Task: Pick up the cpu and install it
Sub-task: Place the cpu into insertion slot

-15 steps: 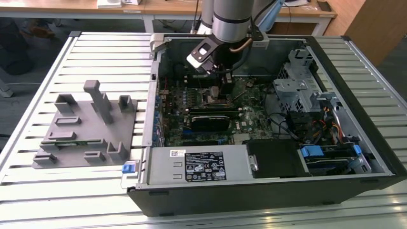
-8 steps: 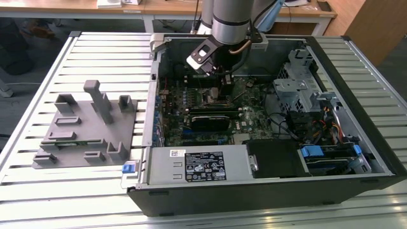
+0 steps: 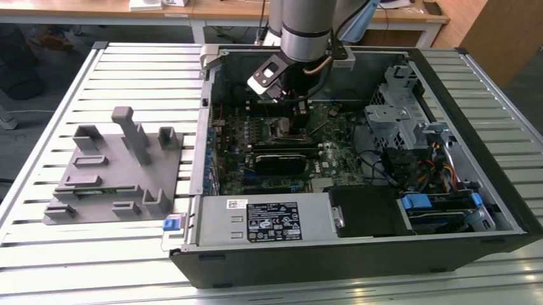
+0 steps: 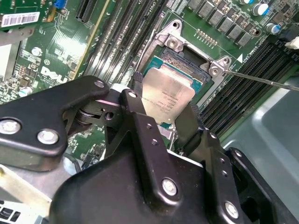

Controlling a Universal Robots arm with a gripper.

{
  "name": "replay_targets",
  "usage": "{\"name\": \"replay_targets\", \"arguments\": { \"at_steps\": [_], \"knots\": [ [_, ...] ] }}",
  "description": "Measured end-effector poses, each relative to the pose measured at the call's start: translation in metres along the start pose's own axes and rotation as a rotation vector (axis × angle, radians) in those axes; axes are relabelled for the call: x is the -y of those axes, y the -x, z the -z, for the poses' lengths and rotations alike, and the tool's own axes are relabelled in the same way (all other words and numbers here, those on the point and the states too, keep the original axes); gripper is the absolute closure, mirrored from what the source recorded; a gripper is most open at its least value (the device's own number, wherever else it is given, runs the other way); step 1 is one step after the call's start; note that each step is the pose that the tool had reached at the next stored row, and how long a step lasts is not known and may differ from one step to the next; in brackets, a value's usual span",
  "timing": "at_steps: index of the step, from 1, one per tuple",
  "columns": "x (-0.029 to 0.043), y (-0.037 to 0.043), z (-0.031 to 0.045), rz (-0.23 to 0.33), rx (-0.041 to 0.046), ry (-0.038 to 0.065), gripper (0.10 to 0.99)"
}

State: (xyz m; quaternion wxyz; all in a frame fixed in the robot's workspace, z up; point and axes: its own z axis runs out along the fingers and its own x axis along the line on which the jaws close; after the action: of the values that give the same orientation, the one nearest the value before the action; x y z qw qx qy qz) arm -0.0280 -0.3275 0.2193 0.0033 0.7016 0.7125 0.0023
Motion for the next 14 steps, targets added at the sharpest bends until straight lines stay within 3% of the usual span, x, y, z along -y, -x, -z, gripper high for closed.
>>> {"name": "replay_targets", "arguments": {
  "at_steps": [14],
  "knots": [
    [0.0013,-0.0063,-0.0101,-0.010,-0.0002,0.000,0.557]
  ]
}}
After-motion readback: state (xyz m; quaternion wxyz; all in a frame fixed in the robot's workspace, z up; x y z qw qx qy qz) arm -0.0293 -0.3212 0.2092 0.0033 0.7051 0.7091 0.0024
